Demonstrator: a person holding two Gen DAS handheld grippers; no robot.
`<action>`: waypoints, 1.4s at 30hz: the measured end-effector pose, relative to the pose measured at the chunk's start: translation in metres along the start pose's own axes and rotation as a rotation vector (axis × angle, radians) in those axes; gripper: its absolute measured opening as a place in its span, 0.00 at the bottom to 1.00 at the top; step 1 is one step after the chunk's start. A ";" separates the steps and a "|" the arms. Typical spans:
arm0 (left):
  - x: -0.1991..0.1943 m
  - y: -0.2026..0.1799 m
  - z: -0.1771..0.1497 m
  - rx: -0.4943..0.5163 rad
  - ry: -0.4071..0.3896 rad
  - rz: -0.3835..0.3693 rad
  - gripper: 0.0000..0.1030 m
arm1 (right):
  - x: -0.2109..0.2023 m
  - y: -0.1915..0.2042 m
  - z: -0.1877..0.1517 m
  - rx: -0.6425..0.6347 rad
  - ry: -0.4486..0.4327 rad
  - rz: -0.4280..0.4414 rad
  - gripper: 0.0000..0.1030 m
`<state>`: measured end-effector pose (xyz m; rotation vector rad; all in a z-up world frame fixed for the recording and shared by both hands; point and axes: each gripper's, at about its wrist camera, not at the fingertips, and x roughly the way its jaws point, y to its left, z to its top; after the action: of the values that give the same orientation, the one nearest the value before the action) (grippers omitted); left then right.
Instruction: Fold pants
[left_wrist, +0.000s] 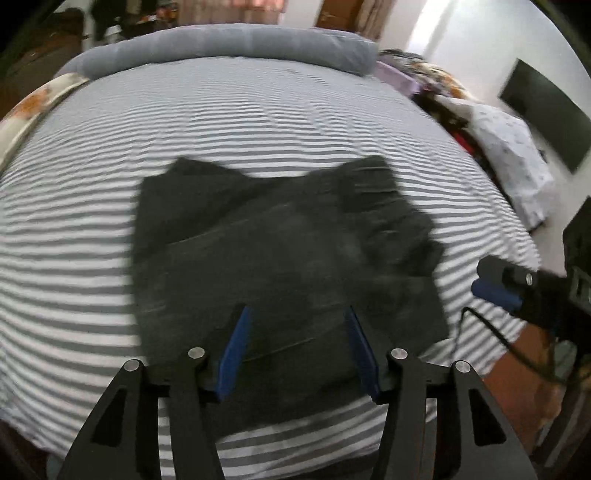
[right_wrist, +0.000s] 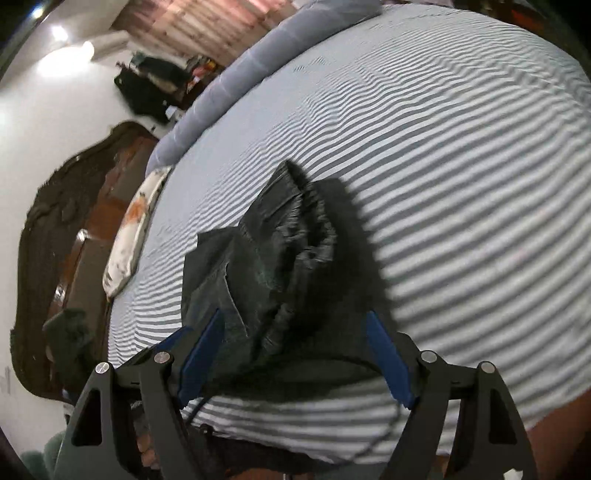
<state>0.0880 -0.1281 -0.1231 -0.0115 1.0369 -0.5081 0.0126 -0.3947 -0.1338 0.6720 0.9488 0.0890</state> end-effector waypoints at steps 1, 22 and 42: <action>0.000 0.010 -0.002 -0.018 0.007 0.015 0.53 | 0.011 0.005 0.004 -0.004 0.010 0.006 0.73; 0.014 0.048 -0.024 -0.031 0.041 0.037 0.55 | 0.032 -0.025 -0.003 0.129 0.049 -0.098 0.20; 0.029 0.017 -0.028 0.155 0.050 0.140 0.59 | 0.025 0.019 -0.022 -0.223 0.053 -0.397 0.49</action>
<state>0.0834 -0.1189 -0.1659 0.2109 1.0370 -0.4623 0.0148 -0.3601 -0.1495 0.2696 1.0887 -0.1380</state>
